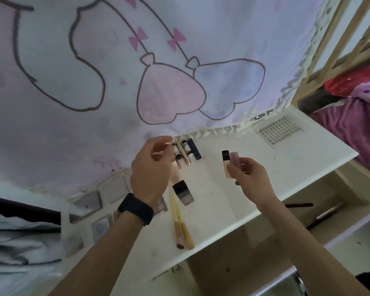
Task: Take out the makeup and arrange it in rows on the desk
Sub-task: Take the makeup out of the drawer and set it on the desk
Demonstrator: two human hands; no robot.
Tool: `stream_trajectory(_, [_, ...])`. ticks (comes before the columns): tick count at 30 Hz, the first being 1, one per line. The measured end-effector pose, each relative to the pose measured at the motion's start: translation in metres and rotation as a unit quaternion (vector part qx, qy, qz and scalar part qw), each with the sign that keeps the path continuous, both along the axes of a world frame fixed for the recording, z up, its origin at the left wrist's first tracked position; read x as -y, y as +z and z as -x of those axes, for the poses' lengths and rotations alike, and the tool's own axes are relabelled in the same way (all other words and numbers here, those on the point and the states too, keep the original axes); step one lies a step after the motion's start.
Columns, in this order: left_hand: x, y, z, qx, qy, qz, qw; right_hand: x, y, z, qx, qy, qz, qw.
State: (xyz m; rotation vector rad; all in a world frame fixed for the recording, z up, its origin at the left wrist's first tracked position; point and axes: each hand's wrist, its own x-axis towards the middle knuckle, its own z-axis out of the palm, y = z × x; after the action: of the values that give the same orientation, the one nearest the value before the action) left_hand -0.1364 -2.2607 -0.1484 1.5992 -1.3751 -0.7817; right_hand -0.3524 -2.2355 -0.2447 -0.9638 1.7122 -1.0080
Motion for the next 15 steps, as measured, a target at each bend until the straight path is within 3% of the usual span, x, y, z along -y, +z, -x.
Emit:
stream_trajectory(4, [0.033, -0.046, -0.062, 0.13, 0.058, -0.062, 0.988, 0.057, -0.016, -0.025, -0.091, 0.026, -0.036, 0.995])
stream_trajectory(9, [0.049, -0.107, -0.11, 0.301, -0.07, -0.21, 0.928, 0.116, -0.04, -0.053, -0.179, 0.086, -0.058, 0.978])
stream_trajectory(13, [0.047, -0.136, -0.121, 0.417, -0.145, -0.224, 0.869, 0.144, -0.056, -0.063, -0.23, 0.105, -0.082, 0.964])
stream_trajectory(15, [0.048, -0.143, -0.124, 0.448, -0.145, -0.204, 0.858, 0.151, -0.06, -0.063, -0.255, 0.11, -0.087, 0.957])
